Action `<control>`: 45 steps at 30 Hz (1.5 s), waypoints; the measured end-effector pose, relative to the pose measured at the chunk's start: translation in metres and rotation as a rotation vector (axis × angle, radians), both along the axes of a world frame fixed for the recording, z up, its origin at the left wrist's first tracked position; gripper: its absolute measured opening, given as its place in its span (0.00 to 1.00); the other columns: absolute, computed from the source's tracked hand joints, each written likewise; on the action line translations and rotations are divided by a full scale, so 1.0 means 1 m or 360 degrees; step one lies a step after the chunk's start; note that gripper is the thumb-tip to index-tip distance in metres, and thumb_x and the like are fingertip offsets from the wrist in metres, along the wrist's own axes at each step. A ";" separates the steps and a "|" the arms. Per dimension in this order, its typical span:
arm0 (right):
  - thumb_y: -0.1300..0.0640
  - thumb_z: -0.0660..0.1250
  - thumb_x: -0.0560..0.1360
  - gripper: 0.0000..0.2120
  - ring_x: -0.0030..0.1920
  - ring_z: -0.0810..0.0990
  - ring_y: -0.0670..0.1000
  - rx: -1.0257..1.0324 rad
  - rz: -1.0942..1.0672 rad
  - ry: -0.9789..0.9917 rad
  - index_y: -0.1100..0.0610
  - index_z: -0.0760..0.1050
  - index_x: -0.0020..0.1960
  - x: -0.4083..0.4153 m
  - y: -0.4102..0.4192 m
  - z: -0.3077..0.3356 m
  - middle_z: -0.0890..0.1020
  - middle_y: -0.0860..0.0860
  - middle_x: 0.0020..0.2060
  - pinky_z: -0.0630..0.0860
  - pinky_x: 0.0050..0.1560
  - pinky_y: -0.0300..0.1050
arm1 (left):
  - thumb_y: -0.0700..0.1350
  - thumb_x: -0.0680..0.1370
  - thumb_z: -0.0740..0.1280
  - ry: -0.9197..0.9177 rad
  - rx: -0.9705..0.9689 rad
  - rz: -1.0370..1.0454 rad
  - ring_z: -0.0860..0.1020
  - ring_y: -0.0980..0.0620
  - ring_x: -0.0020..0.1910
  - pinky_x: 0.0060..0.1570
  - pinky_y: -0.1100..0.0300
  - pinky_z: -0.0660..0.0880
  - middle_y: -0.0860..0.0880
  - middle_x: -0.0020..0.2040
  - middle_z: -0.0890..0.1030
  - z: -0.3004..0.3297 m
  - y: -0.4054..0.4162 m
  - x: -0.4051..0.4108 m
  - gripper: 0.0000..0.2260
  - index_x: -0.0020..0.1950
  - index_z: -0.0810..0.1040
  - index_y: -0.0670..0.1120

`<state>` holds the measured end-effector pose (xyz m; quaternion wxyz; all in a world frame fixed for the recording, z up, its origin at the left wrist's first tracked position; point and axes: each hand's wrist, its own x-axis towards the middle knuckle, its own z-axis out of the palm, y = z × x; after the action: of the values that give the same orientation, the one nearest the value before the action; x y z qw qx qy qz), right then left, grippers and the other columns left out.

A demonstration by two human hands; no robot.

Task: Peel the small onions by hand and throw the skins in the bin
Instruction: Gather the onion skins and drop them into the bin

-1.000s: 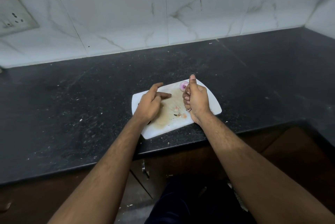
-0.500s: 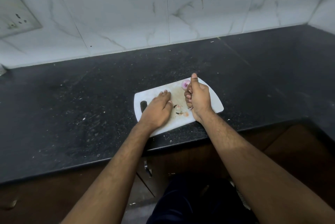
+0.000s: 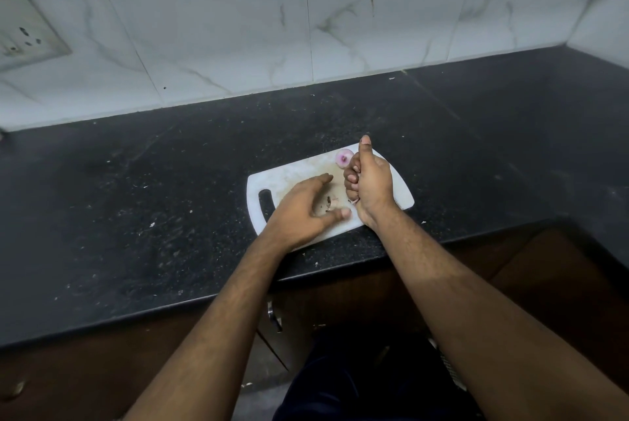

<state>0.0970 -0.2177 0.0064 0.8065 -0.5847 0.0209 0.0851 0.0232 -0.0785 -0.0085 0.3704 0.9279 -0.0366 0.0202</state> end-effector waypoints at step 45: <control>0.36 0.58 0.82 0.28 0.24 0.57 0.48 -0.0088 0.0013 -0.0076 0.51 0.63 0.28 -0.003 0.001 -0.001 0.66 0.49 0.23 0.50 0.29 0.46 | 0.39 0.84 0.64 -0.0395 0.0901 -0.0440 0.75 0.45 0.68 0.64 0.49 0.77 0.44 0.70 0.77 -0.002 0.042 -0.009 0.16 0.72 0.78 0.42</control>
<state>0.0937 -0.2165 0.0056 0.7899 -0.6087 0.0015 0.0737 0.0140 -0.0367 -0.0106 0.0901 0.9707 -0.2110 0.0716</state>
